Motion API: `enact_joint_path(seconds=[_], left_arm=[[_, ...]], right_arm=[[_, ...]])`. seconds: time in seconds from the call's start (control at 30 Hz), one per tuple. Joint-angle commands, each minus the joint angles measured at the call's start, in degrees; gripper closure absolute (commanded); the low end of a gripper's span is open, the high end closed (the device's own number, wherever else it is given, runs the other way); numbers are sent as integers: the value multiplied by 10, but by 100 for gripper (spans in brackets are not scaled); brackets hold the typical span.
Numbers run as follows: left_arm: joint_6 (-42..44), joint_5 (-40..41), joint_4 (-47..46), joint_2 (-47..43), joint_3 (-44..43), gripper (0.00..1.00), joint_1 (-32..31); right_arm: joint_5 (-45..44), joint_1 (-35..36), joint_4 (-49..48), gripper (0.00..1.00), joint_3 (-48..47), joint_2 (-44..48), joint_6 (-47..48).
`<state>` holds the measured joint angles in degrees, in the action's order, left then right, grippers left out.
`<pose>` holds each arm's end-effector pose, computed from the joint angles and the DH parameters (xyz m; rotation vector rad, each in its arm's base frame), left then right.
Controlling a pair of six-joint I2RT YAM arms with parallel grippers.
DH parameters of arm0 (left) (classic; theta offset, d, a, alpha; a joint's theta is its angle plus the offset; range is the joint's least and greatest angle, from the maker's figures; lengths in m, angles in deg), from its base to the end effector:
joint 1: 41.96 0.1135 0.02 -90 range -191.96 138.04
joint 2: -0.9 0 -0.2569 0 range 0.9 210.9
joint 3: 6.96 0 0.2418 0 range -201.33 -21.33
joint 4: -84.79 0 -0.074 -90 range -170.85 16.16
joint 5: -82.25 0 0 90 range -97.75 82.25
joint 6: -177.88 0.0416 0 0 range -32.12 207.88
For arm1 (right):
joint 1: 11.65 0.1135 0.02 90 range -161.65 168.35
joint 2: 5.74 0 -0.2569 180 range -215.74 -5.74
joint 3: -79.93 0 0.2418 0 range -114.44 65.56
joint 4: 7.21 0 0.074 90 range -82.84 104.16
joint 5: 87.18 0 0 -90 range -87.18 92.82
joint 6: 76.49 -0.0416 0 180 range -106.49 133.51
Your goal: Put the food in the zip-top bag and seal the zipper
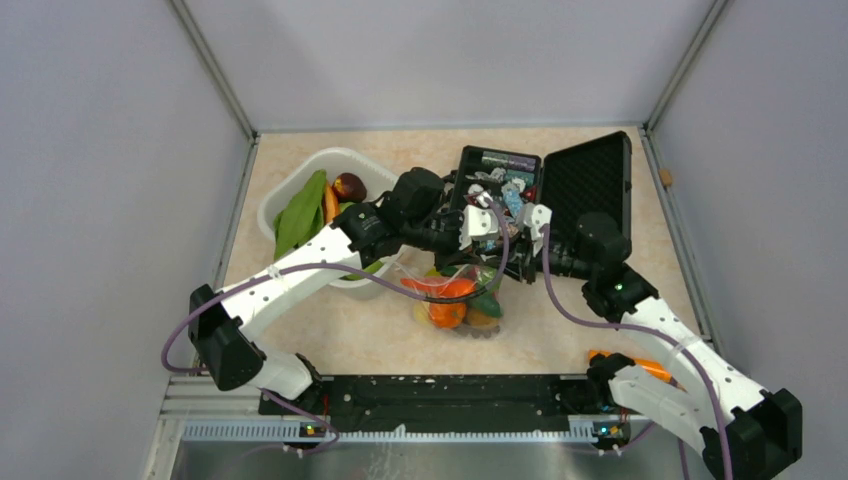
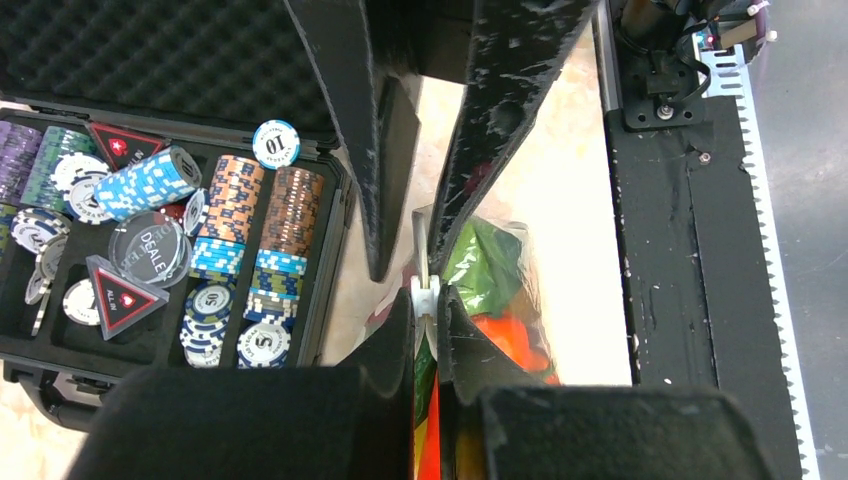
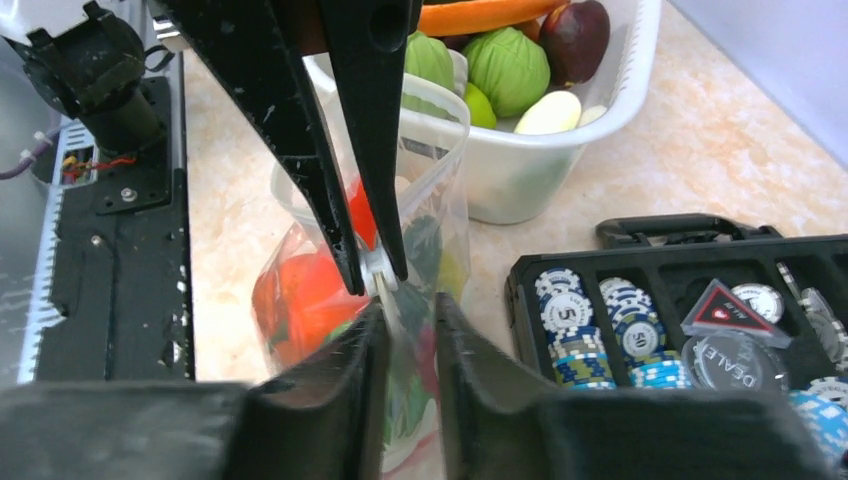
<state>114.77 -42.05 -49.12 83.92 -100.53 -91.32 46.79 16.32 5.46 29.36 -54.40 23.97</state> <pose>0.1872 -0.2540 0.3498 1.6122 1.4956 -0.8751 0.1579 0.1165 0.2950 -1.0944 1.4162 0.8912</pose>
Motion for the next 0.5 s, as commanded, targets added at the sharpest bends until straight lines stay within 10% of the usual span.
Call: enact_joint_path(seconds=[0.0, 0.47], left_arm=[[-5, -14, 0, -1, -25, 100, 2], [-6, -17, 1, 8, -34, 100, 2]], right_arm=[[-8, 14, 51, 89, -50, -19, 51], [-25, 35, 91, 94, -79, -28, 82]])
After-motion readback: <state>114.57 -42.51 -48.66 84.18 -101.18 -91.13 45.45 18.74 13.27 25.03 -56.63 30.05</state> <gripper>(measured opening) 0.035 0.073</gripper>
